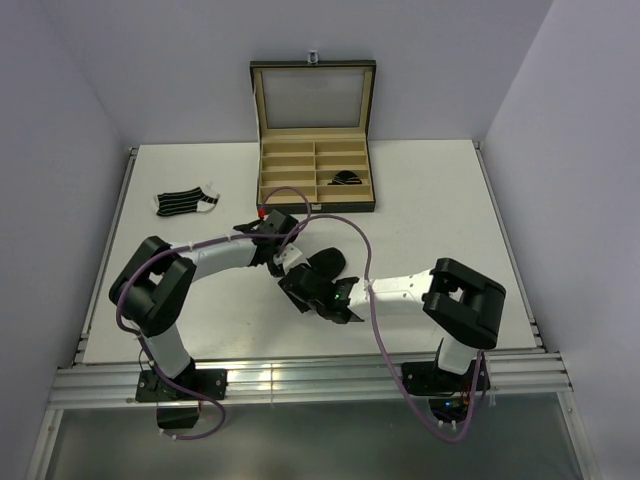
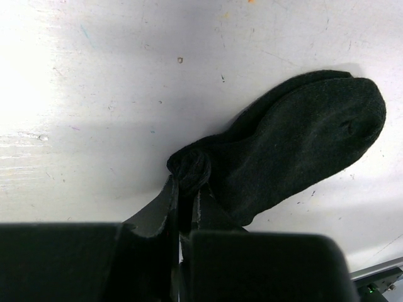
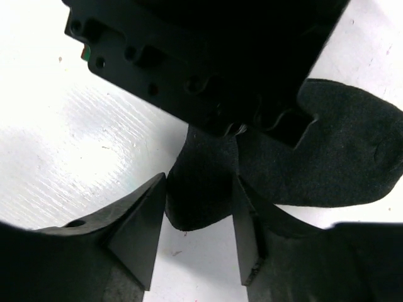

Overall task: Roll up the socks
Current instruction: Roll the sock at the center of the board.

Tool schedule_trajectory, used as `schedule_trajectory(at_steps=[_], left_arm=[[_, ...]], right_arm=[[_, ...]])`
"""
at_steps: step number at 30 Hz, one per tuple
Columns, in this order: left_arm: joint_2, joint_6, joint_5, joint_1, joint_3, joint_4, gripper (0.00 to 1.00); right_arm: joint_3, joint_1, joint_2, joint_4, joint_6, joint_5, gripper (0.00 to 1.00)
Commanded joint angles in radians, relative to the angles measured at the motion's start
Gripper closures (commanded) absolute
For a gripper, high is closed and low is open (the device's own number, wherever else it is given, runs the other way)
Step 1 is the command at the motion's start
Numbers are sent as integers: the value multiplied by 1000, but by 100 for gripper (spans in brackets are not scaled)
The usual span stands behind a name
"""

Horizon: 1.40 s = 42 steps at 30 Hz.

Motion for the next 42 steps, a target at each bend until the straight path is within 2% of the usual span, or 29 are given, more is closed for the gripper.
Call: schedule_trajectory(at_steps=[1,15,17,20,21,23,24,26,32,33,35,39,42], left_arm=[[37,22,-20,-7,4,-49,100],[-1,-73,26,-2,-50,12,100],[-10,-83,28,2,-60,19,100],[-26,-86,19,8,-66,14,100],[-32,-86,16,10,-71,12,99],[-50,-86,9,16,-77,9,98],[-56,-86,9,18,-88,15,94],[-72,-84,9,25,-97,19,90],[-130,-89,-38,30,-123,29,65],[-136,-87,-44,30,-125,28,58],[-167,-81,-67,30,-128,20,53],[-228,-83,-103,30,-161,19,29],[-276,-92,-116,31,-197,37,21]], right_arm=[[42,25,26,-32,18,18,49],[144,41,159,-145,59,41,50],[158,40,173,-164,69,53,53],[157,28,179,-182,82,50,73],[149,19,172,-181,89,37,86],[114,-13,133,-161,89,-12,95],[101,-27,120,-153,89,-67,100],[71,-57,78,-133,86,-152,100],[17,-210,35,-76,81,-570,100],[14,-245,37,-73,84,-615,100],[14,-279,47,-64,86,-750,100],[28,-351,86,-58,101,-937,100],[43,-399,127,-43,133,-1085,100]])
